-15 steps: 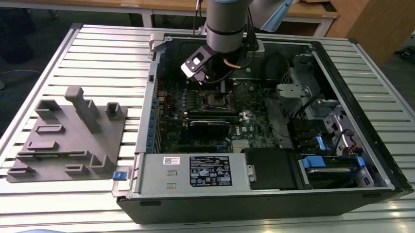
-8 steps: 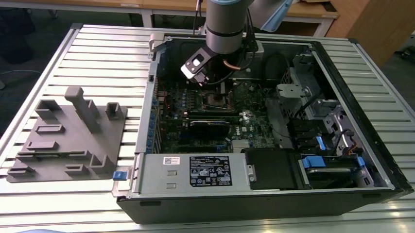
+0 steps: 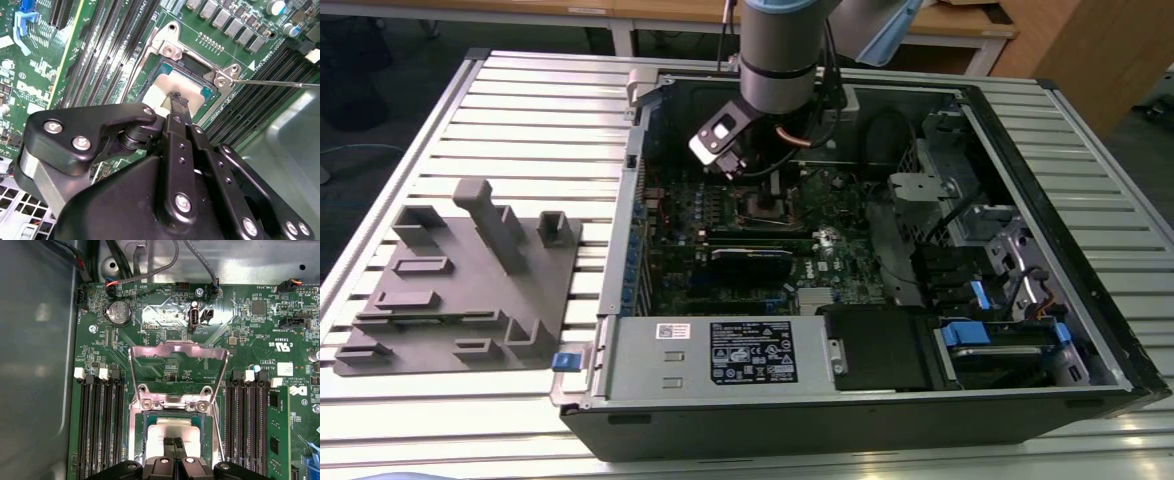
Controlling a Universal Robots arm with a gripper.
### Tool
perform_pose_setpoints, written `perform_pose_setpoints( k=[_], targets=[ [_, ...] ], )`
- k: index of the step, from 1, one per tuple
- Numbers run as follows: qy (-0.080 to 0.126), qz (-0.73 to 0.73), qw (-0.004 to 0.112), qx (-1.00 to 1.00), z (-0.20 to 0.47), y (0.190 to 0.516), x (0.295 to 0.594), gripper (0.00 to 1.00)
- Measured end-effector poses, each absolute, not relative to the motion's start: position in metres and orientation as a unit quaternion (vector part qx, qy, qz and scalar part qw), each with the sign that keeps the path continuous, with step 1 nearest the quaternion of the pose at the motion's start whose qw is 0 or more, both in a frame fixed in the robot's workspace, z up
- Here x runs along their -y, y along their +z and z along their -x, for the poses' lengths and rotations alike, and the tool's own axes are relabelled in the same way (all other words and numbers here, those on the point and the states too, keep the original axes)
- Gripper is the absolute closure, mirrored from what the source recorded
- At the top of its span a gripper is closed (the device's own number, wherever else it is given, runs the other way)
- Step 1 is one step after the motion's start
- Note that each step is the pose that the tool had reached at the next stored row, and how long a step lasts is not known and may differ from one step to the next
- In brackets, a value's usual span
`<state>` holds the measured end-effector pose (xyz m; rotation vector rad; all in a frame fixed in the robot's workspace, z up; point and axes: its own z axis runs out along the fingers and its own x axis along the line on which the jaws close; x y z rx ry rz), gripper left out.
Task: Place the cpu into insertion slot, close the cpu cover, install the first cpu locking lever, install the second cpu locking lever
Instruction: 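Place the cpu into insertion slot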
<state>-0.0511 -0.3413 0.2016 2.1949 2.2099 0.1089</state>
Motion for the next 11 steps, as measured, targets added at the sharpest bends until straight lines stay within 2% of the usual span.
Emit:
perform_pose_setpoints(
  k=[11],
  targets=[
    [0.034,-0.704,0.013,-0.709,0.0513,0.1977,0.3416,0.89]
  ],
)
